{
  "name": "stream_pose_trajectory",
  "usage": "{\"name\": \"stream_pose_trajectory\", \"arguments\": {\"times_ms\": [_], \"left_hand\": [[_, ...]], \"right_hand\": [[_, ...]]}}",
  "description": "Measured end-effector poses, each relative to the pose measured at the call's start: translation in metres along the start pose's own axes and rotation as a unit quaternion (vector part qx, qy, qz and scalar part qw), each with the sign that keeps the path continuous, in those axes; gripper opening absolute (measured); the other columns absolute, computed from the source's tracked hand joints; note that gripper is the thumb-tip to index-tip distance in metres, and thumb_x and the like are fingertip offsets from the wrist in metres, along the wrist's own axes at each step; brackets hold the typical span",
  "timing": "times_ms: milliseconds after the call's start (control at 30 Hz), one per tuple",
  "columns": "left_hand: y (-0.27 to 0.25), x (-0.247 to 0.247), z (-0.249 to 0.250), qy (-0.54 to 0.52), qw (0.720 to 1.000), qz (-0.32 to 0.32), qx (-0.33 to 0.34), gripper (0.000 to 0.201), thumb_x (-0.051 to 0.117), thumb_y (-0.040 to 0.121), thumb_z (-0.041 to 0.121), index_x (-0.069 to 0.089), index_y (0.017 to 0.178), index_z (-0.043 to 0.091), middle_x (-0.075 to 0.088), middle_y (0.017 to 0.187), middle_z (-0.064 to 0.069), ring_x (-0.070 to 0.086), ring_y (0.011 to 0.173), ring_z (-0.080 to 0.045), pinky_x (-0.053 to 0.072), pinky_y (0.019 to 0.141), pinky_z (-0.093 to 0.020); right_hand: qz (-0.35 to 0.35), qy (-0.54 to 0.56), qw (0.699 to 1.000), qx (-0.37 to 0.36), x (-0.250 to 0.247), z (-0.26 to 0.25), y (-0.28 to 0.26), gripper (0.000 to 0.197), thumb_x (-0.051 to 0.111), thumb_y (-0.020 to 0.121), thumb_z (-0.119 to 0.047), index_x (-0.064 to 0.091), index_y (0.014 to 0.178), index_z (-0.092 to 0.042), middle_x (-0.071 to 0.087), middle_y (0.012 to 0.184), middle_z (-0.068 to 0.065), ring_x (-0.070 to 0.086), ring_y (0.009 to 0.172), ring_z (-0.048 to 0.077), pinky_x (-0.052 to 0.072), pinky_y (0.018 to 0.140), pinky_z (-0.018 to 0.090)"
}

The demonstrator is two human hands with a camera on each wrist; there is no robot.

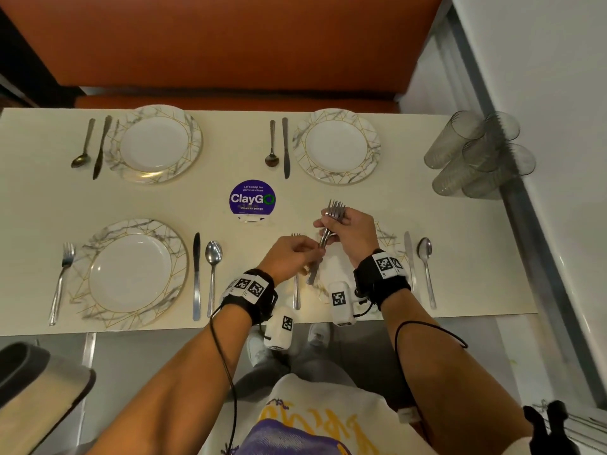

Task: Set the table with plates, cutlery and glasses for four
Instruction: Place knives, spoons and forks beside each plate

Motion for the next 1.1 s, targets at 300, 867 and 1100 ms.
{"name": "stream_pose_trajectory", "arguments": {"times_ms": [300, 867, 1100], "left_hand": [[-0.007, -0.063, 0.028, -0.020, 0.998, 0.052, 0.040, 0.014, 0.073, 0.095, 0.019, 0.076, 0.107, 0.011, 0.074, 0.083, 0.000, 0.065, 0.068, -0.010, 0.051, 0.064, -0.026], [0.002, -0.099, 0.052, -0.245, 0.955, 0.157, 0.052, 0.031, 0.081, 0.088, 0.018, 0.074, 0.107, -0.006, 0.074, 0.084, -0.015, 0.068, 0.073, -0.023, 0.062, 0.077, -0.037], [0.000, -0.083, 0.041, -0.215, 0.972, 0.082, 0.052, 0.022, 0.065, 0.099, 0.010, 0.072, 0.119, 0.004, 0.077, 0.109, -0.017, 0.074, 0.097, -0.024, 0.062, 0.083, -0.034]], "right_hand": [[0.029, 0.084, 0.995, -0.041, 0.018, -0.035, 0.003, 0.020, 0.075, 0.085, 0.007, 0.069, 0.104, 0.008, 0.071, 0.085, 0.020, 0.074, 0.075, 0.031, 0.065, 0.071, 0.039], [-0.062, -0.016, 0.997, -0.050, 0.083, -0.026, -0.025, 0.016, 0.066, 0.091, 0.008, 0.073, 0.103, 0.001, 0.076, 0.092, 0.023, 0.077, 0.085, 0.039, 0.062, 0.085, 0.051], [0.005, -0.046, 0.998, -0.047, 0.078, -0.017, -0.021, 0.015, 0.068, 0.091, 0.004, 0.074, 0.102, -0.004, 0.077, 0.095, 0.019, 0.077, 0.086, 0.036, 0.062, 0.085, 0.056]]}}
Point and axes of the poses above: each hand's wrist, its own y-axis towards the middle knuckle, its own x-axis out of the palm, z = x × y, the point moved 1 cm from there along y, towards the middle knuckle
